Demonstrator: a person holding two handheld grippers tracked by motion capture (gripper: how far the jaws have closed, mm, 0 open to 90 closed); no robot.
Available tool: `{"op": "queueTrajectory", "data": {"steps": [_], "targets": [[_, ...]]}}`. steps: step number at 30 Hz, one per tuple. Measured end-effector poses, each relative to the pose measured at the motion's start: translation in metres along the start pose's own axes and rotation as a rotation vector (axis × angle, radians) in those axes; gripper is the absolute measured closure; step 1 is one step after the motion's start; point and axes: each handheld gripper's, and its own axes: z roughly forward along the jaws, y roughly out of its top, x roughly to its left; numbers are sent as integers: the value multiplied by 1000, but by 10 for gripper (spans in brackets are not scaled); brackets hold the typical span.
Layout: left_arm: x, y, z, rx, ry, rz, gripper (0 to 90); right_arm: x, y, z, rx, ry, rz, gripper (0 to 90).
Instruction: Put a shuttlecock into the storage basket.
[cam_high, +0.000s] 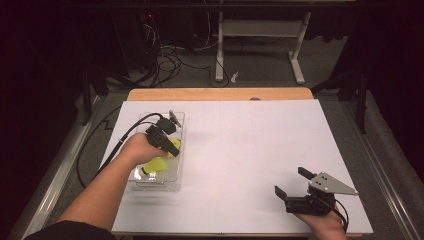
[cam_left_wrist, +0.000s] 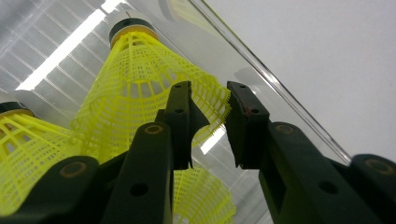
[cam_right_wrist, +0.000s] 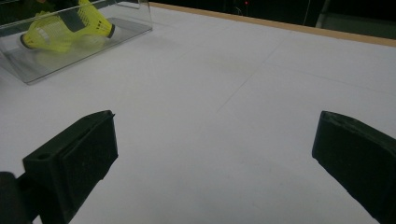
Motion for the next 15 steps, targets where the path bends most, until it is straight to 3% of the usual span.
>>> {"op": "queueTrajectory", "data": {"steps": [15], "targets": [[-6, -7, -16, -3, 1, 0, 584, 0, 1, 0, -3, -2, -6, 6]]}}
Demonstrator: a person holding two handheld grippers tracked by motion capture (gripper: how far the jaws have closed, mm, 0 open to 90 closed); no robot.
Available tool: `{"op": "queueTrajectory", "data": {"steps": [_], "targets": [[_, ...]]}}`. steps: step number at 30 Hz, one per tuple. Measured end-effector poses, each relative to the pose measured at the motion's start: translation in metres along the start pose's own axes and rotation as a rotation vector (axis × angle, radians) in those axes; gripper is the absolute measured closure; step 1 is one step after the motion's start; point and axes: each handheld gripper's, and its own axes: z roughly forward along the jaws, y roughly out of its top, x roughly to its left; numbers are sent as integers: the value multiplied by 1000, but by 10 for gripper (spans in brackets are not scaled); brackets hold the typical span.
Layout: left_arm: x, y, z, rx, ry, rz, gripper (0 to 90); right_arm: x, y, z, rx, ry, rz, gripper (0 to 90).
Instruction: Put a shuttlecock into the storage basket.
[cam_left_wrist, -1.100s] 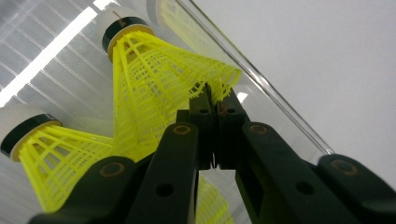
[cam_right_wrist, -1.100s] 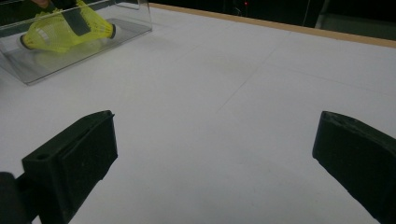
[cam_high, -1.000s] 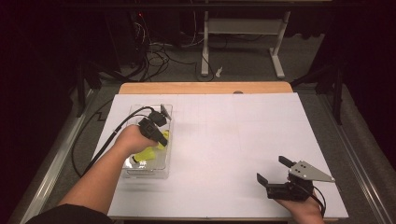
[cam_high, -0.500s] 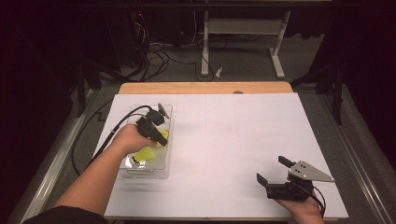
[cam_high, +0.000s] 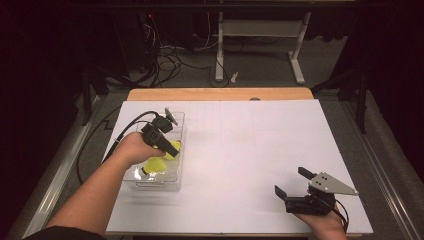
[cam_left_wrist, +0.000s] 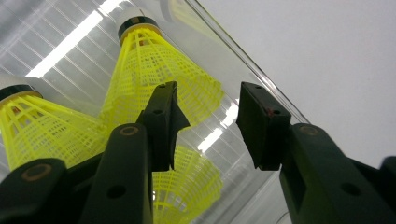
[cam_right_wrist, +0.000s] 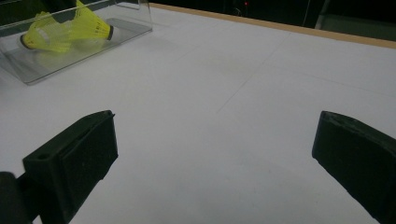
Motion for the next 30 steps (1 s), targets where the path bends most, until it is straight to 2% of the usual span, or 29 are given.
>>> {"op": "queueTrajectory", "data": {"steps": [2, 7, 13, 19, 26, 28, 30], "targets": [[-1, -1, -3, -3, -7, -1, 577, 0, 0, 0, 0, 0, -1, 6], [-3, -7, -11, -17, 15, -11, 507, 1, 0, 0, 2, 1, -1, 6], [-6, -15, -18, -8, 24, -3, 443, 1, 0, 0, 2, -1, -1, 6], [-6, -25, -26, -18, 7, -10, 369, 2, 0, 0, 5, -2, -2, 6], [-1, -38, -29, -25, -8, -49, 295, 1, 1, -1, -3, -4, 0, 6], [2, -42, -29, -43, -26, -66, 288, 1, 1, -2, -4, -5, 1, 6], [2, -45, -29, -42, -20, -75, 278, 1, 1, -2, -5, -7, -1, 6]]}}
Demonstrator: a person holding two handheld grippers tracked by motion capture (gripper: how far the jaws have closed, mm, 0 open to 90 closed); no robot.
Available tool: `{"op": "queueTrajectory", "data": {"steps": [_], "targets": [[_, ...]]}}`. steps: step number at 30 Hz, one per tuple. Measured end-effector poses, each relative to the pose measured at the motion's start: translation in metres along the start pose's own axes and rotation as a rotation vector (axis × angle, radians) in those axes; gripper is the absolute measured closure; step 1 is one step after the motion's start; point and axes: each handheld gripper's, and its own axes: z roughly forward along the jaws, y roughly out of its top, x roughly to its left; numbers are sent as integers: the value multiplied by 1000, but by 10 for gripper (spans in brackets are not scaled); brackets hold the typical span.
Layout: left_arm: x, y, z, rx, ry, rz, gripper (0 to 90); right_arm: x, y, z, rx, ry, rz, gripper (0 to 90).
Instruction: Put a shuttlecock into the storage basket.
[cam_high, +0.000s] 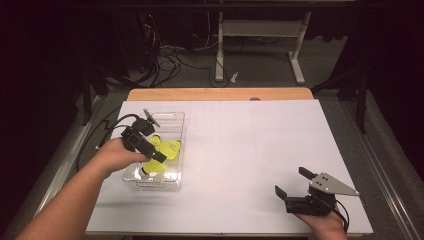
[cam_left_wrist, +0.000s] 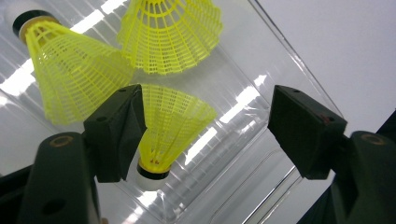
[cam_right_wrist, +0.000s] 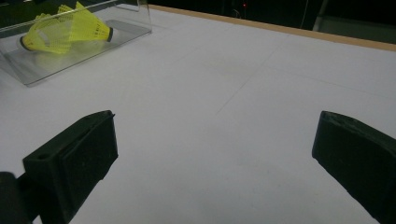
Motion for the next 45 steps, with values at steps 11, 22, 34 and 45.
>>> {"op": "queueTrajectory", "data": {"steps": [11, 22, 34, 45], "targets": [[-2, -11, -10, 18, 9, -7, 131, 1, 1, 0, -1, 0, 2, 6], [-5, -17, -15, 26, 80, -21, 3, 1, 1, 0, -2, -2, 2, 7], [-5, -24, -14, -51, 93, -17, 3, 1, 1, 0, -3, -3, 6, 6], [-1, -45, -7, -189, 74, -19, 8, 1, 0, 1, 3, -3, 1, 6]]}}
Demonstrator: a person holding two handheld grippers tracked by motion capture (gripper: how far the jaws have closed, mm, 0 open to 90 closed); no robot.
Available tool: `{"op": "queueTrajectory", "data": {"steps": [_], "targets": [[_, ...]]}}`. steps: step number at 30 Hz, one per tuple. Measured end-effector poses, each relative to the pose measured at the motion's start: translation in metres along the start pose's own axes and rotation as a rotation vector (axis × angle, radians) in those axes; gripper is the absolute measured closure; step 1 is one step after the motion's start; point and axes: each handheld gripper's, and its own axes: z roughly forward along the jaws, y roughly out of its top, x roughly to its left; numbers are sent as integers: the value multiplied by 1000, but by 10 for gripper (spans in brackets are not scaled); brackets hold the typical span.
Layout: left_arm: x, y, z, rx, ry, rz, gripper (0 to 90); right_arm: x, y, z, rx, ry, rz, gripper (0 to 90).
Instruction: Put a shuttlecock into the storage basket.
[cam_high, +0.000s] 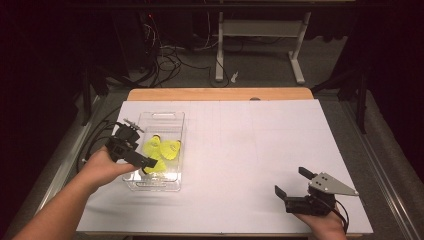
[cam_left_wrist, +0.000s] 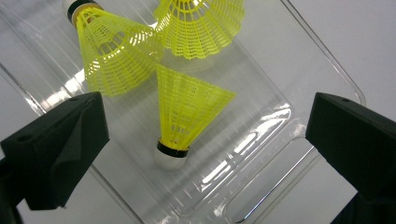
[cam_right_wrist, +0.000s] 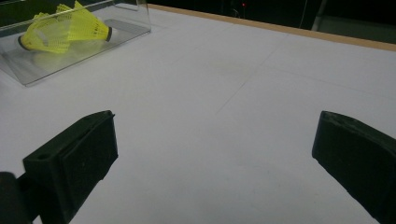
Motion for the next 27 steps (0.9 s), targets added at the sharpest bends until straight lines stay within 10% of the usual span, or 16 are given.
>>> {"op": "queueTrajectory", "data": {"steps": [27], "targets": [[-12, -70, 11, -457, 4, 0, 8, 0, -1, 0, 1, -1, 3, 6]]}}
